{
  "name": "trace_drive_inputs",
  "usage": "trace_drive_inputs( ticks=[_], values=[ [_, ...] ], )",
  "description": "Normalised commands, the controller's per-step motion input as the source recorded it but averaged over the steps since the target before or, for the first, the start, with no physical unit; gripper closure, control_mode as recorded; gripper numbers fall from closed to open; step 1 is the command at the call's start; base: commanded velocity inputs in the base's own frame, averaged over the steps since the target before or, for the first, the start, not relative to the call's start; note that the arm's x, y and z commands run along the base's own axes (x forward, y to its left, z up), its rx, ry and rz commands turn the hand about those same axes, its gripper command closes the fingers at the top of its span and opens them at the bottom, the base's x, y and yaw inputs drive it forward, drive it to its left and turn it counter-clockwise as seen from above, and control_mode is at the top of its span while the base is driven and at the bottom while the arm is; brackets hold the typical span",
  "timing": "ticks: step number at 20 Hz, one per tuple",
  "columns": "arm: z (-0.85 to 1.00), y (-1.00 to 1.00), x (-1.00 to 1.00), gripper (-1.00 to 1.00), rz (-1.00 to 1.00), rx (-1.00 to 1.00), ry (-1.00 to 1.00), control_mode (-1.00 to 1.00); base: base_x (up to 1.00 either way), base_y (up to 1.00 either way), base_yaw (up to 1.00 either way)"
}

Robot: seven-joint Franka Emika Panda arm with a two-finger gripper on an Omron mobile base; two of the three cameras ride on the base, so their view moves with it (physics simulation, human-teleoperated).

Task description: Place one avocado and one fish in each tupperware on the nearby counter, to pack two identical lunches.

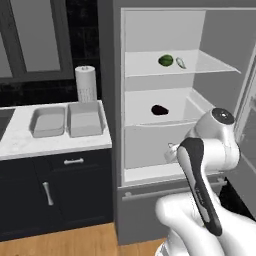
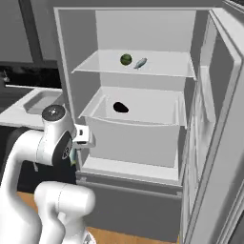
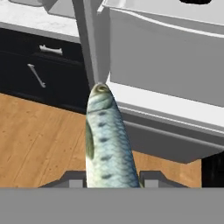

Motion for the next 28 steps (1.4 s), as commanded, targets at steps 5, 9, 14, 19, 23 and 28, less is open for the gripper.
trace_drive_inputs(
  ticks=[5, 9, 14, 19, 23, 28],
  values=[
    [0.0, 0.0, 0.0, 1.0, 0.0, 0.0, 0.0, 1.0, 0.04, 1.0, 0.0],
    [0.0, 0.0, 0.0, 1.0, 0.0, 0.0, 0.0, 1.0, 0.36, 1.0, 0.0],
    [0.0, 0.0, 0.0, 1.0, 0.0, 0.0, 0.0, 1.0, 0.9, 0.94, -0.02],
    [0.0, 0.0, 0.0, 1.0, 0.0, 0.0, 0.0, 1.0, 1.0, 0.34, -0.06],
    [0.0, 0.0, 0.0, 1.0, 0.0, 0.0, 0.0, 1.0, 1.0, 0.02, -0.04],
    [-0.1, 0.02, 0.8, 1.0, -0.03, 0.0, 0.0, -1.0, 0.2, 0.0, -0.01]
  ],
)
